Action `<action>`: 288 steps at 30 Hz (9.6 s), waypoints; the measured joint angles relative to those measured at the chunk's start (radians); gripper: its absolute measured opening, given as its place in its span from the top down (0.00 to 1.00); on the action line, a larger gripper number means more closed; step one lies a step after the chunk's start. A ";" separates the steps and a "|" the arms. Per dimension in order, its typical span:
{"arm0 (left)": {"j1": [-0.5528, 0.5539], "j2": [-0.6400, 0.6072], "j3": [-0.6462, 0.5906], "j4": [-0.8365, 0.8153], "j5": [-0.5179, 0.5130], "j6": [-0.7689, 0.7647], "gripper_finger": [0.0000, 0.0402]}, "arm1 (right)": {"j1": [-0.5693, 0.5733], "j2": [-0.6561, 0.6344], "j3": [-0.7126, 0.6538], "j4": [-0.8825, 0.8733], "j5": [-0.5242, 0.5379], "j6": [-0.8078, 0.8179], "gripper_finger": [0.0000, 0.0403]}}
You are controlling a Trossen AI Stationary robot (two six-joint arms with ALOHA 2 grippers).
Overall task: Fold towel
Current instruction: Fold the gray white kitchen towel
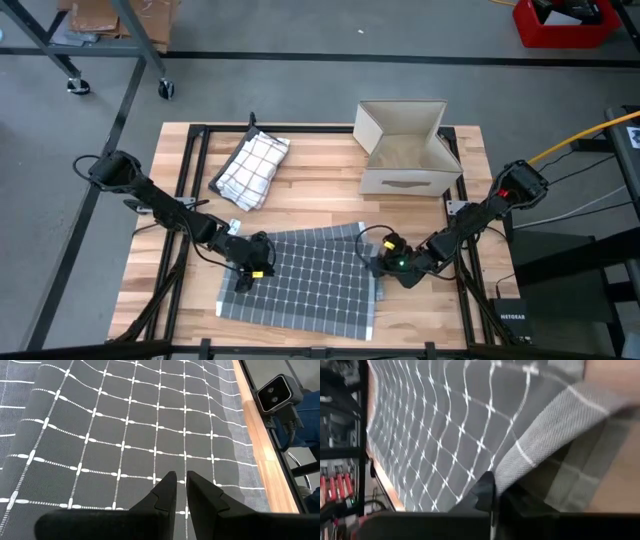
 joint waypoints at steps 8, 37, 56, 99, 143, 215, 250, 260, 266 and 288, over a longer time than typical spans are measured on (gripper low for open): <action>0.000 0.000 0.000 0.000 0.000 0.000 0.91 | 0.000 0.000 0.000 0.007 0.231 0.101 0.95; 0.067 0.000 0.000 0.121 -0.184 0.033 0.94 | -0.242 -0.001 0.000 0.008 0.248 0.328 0.98; 0.081 0.135 0.004 -0.234 -0.185 -0.235 0.99 | -0.243 -0.001 0.000 0.016 0.372 0.445 0.99; -0.067 0.215 0.000 -0.103 -0.169 -0.261 0.99 | -0.652 0.195 0.244 0.018 0.344 0.386 0.97; -0.229 0.179 -0.002 -0.140 -0.138 -0.439 1.00 | -0.737 0.237 0.250 0.009 -0.106 -0.487 0.60; -0.056 0.125 0.000 0.157 -0.184 -0.399 1.00 | -0.617 0.169 0.252 0.084 -0.392 -1.044 0.60; -0.151 0.370 0.065 0.224 -0.116 -0.586 1.00 | -0.331 0.160 0.253 0.096 -0.158 -0.812 0.60; 0.021 0.434 0.174 0.203 -0.150 -0.350 1.00 | -0.331 0.160 0.253 0.097 -0.364 -0.816 0.60; 0.125 0.435 0.179 0.215 -0.154 -0.319 1.00 | -0.331 0.160 0.253 0.088 -0.402 -0.843 0.60; 0.115 0.421 0.183 0.579 0.054 -0.073 1.00 | -0.331 0.160 0.287 0.093 -0.660 -0.956 0.60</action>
